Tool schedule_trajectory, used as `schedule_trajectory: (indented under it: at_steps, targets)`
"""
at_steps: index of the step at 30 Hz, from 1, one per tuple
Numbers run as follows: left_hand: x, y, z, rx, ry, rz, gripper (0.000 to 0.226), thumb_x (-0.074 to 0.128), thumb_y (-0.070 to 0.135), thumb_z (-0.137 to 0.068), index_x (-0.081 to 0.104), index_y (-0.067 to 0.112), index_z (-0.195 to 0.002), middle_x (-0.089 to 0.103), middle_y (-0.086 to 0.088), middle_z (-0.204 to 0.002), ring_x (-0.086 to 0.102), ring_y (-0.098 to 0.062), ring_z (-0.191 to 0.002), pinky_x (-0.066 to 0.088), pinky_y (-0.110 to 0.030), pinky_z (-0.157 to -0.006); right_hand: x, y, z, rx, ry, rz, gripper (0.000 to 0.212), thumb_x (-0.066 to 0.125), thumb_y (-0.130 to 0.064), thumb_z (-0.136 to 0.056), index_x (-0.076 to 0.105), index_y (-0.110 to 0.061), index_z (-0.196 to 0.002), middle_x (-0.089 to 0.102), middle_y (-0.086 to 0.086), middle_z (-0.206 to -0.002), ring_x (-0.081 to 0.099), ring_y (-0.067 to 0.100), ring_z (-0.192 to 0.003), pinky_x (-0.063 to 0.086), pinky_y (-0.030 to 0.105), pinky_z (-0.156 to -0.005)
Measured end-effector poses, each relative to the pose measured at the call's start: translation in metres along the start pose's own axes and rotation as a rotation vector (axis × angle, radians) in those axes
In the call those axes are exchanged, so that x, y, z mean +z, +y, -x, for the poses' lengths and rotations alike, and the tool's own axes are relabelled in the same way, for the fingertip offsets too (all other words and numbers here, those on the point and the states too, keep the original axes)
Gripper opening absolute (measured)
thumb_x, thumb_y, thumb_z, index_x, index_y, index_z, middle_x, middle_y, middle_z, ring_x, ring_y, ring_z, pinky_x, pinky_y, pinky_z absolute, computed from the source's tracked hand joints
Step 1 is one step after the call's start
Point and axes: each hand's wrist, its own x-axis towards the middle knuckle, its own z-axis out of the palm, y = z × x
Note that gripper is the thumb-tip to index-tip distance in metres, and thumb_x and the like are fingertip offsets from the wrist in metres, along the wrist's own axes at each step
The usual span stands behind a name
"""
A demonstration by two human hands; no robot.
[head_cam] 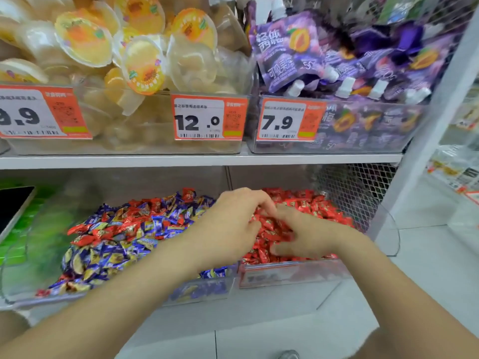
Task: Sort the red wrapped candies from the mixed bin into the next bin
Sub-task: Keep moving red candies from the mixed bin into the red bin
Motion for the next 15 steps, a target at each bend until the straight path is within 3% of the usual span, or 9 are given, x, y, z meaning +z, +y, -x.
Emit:
schedule_trajectory:
  at_steps: [1,3,5,8,10,12,15]
  targets:
    - [0.010,0.002,-0.013,0.021,-0.007,-0.082,0.036,0.060,0.007,-0.096,0.065,0.035,-0.118,0.059,0.013,-0.112,0.057,-0.005,-0.105,0.047,-0.028,-0.096,0.004,0.007,-0.003,-0.026,-0.045,-0.001,0.105,0.072,-0.063,-0.075,0.010,-0.059,-0.161,0.012,-0.009,-0.175,0.018,0.024,-0.161,0.025,0.054,-0.127]
    - [0.031,0.001,-0.037,0.032,-0.076,-0.222,0.039,0.062,0.002,-0.092,0.064,0.031,-0.119,0.057,0.001,-0.118,0.057,-0.023,-0.114,0.048,-0.039,-0.098,0.007,0.017,-0.009,0.010,0.023,0.101,0.095,0.073,-0.056,-0.081,0.018,-0.054,-0.159,0.024,-0.006,-0.168,0.030,0.033,-0.152,0.031,0.057,-0.122]
    - [0.044,0.001,-0.057,0.030,-0.187,-0.280,0.040,0.064,0.004,-0.093,0.060,0.025,-0.127,0.054,-0.002,-0.118,0.057,-0.028,-0.115,0.049,-0.041,-0.095,0.001,0.022,-0.016,0.094,0.225,0.180,0.078,0.073,-0.048,-0.091,0.031,-0.044,-0.155,0.035,0.000,-0.157,0.040,0.041,-0.140,0.040,0.060,-0.112]
    - [0.048,-0.003,-0.074,0.035,-0.284,-0.258,0.032,0.061,0.018,-0.096,0.060,0.016,-0.128,0.055,-0.007,-0.122,0.054,-0.030,-0.121,0.048,-0.046,-0.102,-0.009,0.017,-0.015,0.099,0.394,0.072,0.079,0.076,-0.036,-0.091,0.033,-0.038,-0.158,0.049,0.006,-0.142,0.054,0.041,-0.127,0.050,0.057,-0.102]
    - [0.043,-0.008,-0.073,0.043,-0.211,-0.247,0.030,0.056,0.025,-0.097,0.064,0.020,-0.125,0.058,-0.006,-0.124,0.055,-0.030,-0.122,0.049,-0.049,-0.103,-0.015,0.008,-0.007,0.072,0.484,0.021,0.069,0.070,-0.020,-0.088,0.046,-0.030,-0.153,0.059,0.008,-0.135,0.060,0.038,-0.125,0.054,0.054,-0.100]
    - [0.033,-0.012,-0.057,0.071,-0.075,-0.210,0.027,0.053,0.029,-0.097,0.066,0.029,-0.121,0.060,0.002,-0.117,0.057,-0.026,-0.114,0.050,-0.048,-0.098,-0.022,-0.007,0.002,0.065,0.633,-0.020,0.051,0.059,-0.010,-0.087,0.067,-0.022,-0.136,0.072,0.006,-0.125,0.067,0.030,-0.119,0.056,0.046,-0.099]
    - [0.017,-0.019,-0.017,0.117,0.156,-0.200,0.009,0.055,0.030,-0.096,0.063,0.031,-0.100,0.052,0.010,-0.097,0.047,-0.018,-0.096,0.047,-0.040,-0.087,-0.027,-0.056,0.022,0.017,0.748,-0.267,0.029,0.057,-0.010,-0.087,0.079,-0.025,-0.098,0.078,-0.008,-0.088,0.072,0.009,-0.083,0.059,0.030,-0.086]
